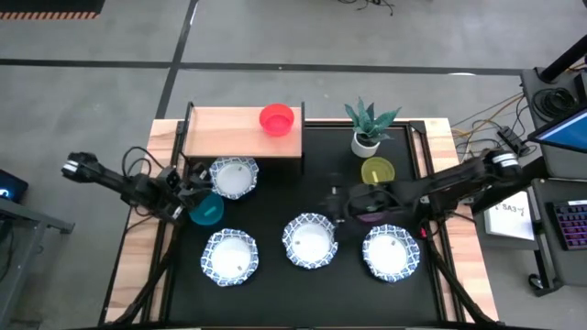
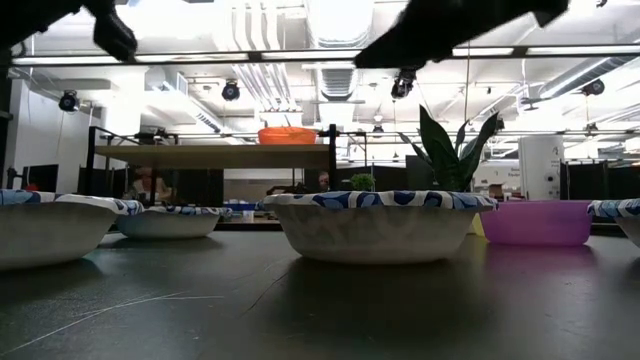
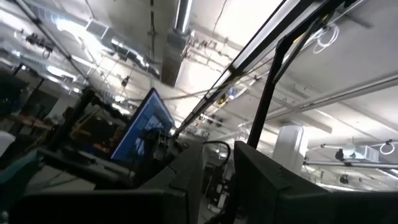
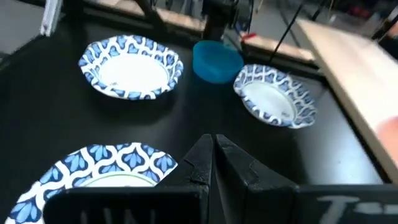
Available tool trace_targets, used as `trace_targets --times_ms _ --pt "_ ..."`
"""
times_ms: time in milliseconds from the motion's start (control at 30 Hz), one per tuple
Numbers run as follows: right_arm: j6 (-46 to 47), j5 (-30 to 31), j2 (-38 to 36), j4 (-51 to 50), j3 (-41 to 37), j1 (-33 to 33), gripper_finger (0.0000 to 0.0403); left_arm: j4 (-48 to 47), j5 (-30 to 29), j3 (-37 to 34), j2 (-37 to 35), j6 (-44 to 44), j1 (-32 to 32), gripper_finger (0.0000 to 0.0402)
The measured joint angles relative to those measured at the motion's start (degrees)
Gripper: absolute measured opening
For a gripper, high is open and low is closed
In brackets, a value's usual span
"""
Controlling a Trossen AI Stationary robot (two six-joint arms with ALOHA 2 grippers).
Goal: Place and stack bowls onto a shelf
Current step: Put the white patterned bowl on the shelf
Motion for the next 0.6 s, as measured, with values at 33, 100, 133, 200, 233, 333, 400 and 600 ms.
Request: trace_targets --times_ms 33,100,133,200,233,333,400,600 --pt "-0.69 -0.02 -1.33 1.2 -1.4 -0.14 0.0009 -0.01 0.0 1.43 2.13 -0.86 0.0 0.0075" --pt "-1.2 0.0 -4.1 2.17 -3.26 -0.5 0.0009 -0.49 0.01 5.05 6.85 -2.71 0.0 0.0075" --pt "-1.22 0.02 -5.2 2.45 -3.78 -0.57 0.0009 -1.49 0.01 7.07 9.01 -4.04 -0.04 0.0075" --pt "-1.6 0.02 -7.26 2.28 -4.44 -0.81 0.0009 -6.71 0.14 11.52 12.75 -8.0 -0.22 0.0074" --pt "-2.07 0.0 -8.08 2.03 -4.71 -0.81 0.0009 -10.99 0.77 13.96 14.09 -10.62 -0.26 0.0073" --pt "-3.58 -0.24 -10.11 1.8 -5.06 -0.79 0.0009 -30.75 1.32 22.57 17.67 -19.3 -0.97 0.0066" --pt "-4.71 -0.29 -11.16 1.67 -5.08 -0.79 0.0009 -46.56 -0.08 28.96 20.85 -25.97 -1.95 0.0058" --pt "-5.85 -0.46 -12.75 -1.33 -5.08 -0.79 0.0009 -92.48 -1.97 46.99 33.24 -47.41 -4.9 0.0039"
